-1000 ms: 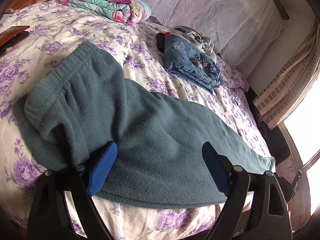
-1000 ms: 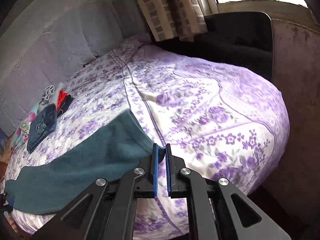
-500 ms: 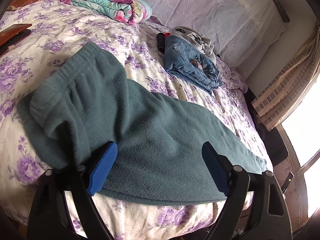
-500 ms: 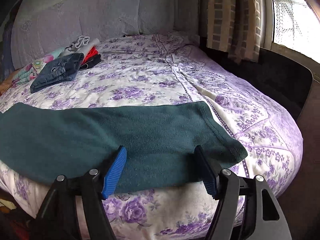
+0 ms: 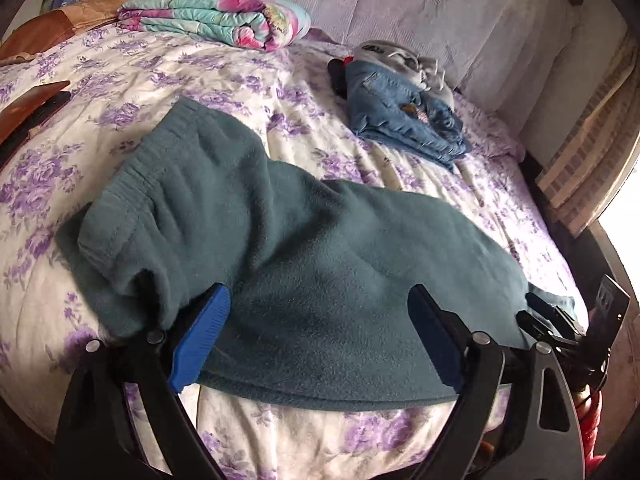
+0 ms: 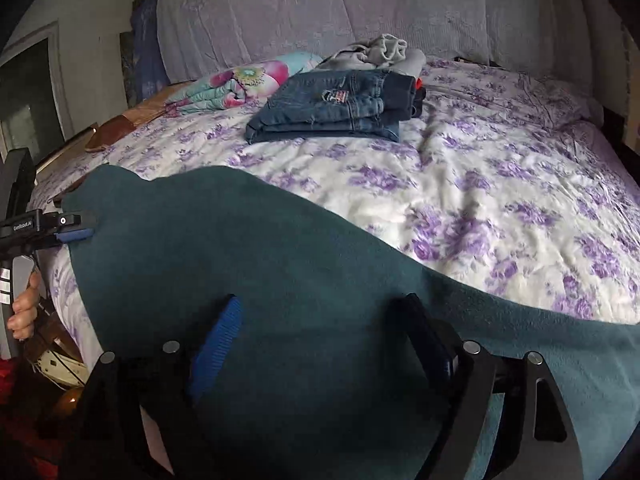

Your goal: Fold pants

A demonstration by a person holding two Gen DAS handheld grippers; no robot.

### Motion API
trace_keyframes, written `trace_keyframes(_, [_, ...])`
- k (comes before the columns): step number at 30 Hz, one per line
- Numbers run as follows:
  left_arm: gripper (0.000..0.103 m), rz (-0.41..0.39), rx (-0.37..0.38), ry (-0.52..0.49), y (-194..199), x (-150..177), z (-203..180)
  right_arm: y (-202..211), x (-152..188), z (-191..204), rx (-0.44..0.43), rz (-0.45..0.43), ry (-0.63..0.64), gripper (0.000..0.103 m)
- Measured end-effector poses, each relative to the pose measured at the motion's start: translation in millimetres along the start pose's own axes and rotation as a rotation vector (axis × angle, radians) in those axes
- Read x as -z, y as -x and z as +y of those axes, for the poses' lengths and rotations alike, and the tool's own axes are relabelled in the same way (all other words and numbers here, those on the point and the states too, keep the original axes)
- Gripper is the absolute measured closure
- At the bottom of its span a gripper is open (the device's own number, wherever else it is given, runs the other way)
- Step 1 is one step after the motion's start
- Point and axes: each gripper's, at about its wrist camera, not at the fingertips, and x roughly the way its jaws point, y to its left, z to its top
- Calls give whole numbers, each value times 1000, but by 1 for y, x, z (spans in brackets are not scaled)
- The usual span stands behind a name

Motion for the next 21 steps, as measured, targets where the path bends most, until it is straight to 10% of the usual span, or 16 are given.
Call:
trace_keyframes(8, [11, -86, 13, 99, 11, -38, 8, -10, -71, 59, -203, -61, 56, 19])
trace_keyframes(12, [10, -62, -5, 94, -8, -33, 29, -81, -60, 104, -336, 249, 189, 18])
trace_keyframes(17, [10, -93, -11, -47, -3, -17, 22, -51, -89, 89, -349, 115, 175, 21])
trace_keyframes(21, [9, -127, -54, -83, -6, -13, 16, -56, -118, 65, -218, 72, 180, 68])
